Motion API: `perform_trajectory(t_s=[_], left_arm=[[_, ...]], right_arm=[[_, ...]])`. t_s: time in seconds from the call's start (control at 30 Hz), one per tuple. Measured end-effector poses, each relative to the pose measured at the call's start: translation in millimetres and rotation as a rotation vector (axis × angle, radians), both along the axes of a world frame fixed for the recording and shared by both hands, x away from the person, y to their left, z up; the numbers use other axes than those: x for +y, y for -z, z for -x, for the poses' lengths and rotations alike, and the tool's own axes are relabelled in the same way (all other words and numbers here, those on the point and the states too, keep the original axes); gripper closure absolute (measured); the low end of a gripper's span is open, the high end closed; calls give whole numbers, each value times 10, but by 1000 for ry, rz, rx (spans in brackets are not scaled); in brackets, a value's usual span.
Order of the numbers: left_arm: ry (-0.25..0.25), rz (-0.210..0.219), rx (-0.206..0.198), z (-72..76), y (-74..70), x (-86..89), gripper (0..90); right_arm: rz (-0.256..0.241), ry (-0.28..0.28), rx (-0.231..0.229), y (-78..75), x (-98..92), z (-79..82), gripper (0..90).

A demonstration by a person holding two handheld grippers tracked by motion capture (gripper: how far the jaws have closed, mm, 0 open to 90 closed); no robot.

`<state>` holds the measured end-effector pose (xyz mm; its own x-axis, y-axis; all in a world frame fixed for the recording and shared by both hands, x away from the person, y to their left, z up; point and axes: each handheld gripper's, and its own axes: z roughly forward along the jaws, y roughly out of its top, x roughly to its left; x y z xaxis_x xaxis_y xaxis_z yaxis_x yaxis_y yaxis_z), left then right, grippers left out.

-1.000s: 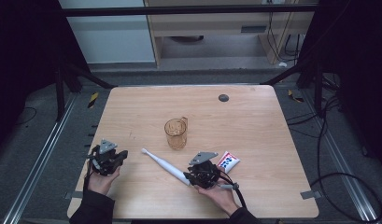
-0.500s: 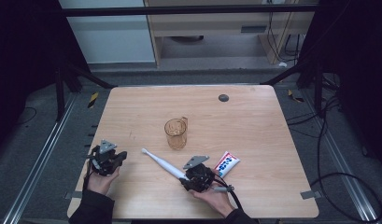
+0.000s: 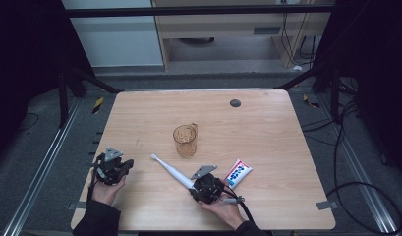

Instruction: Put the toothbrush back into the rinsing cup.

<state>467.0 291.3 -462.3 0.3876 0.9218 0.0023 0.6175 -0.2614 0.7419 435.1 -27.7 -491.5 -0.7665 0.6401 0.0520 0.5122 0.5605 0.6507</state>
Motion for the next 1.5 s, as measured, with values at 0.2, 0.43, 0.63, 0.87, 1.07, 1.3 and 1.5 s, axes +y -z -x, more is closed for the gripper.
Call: perform_trajectory(t_s=[0.2,0.43,0.63,0.87,1.07,1.3,1.5], left_arm=[[-1,-1,0,1,-2,4,892],[0,0,-3,6,-8,4,893],[-3,4,-4,7,-11,7,893],[-3,3,-3,11,-12,-2,893],[1,-2,-2,10,-10,-2,893],[-3,0,-1,9,-7,1,890],[-7,-1,-1,7,-4,5,875]], right_arm=[[-4,-5,5,-19,-36,16,659],[-21,-35,14,-25,-200,93,660],[-23,-53,29,-49,-371,201,659],[-20,-54,35,-42,-543,352,658],[-11,-63,33,0,-663,424,657],[-7,-74,19,-32,-651,450,589],[-37,-68,-18,-152,-629,441,562]])
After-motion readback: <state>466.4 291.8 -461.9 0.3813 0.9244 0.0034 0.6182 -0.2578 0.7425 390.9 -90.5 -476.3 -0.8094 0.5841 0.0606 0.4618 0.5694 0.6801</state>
